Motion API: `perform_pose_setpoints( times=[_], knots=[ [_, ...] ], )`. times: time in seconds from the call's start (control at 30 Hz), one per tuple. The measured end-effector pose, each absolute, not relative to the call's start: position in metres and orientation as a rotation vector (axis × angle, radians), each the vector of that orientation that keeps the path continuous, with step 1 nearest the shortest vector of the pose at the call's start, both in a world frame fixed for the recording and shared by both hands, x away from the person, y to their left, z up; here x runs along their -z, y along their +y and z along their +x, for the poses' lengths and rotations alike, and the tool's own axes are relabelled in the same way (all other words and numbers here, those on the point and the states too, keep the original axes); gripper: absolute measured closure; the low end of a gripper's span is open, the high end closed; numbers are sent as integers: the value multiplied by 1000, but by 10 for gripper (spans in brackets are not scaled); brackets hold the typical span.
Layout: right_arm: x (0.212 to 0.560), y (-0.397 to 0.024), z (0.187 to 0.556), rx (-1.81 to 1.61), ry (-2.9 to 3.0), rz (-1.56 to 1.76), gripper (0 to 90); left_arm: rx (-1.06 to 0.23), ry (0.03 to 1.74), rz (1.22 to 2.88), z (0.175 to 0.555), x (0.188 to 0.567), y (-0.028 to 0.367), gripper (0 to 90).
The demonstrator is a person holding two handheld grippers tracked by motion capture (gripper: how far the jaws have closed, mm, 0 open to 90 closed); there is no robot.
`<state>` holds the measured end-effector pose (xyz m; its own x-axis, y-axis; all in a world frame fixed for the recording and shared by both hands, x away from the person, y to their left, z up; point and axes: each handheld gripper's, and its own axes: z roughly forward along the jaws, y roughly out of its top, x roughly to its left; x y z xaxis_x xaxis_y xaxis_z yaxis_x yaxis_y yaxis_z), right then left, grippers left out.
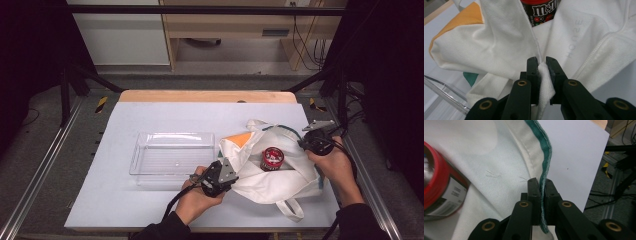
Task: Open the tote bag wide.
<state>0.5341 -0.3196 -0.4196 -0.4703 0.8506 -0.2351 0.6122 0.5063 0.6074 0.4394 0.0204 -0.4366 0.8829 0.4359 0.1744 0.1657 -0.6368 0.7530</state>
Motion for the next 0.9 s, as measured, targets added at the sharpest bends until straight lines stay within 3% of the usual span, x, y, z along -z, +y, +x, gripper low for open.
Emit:
perform_pose_setpoints(
  times=[0.5, 0.7, 0.9],
  knots=[
    [425, -314, 548, -507, 2098, 1220, 850, -444, 425, 2275, 437, 439, 28, 822],
    [411, -317, 535, -608, 2073, 1214, 647, -442, 424, 2260, 437, 437, 25, 806],
    [394, -312, 514, -724, 2055, 1188, 452, -464, 428, 2216, 439, 428, 22, 704]
  ],
)
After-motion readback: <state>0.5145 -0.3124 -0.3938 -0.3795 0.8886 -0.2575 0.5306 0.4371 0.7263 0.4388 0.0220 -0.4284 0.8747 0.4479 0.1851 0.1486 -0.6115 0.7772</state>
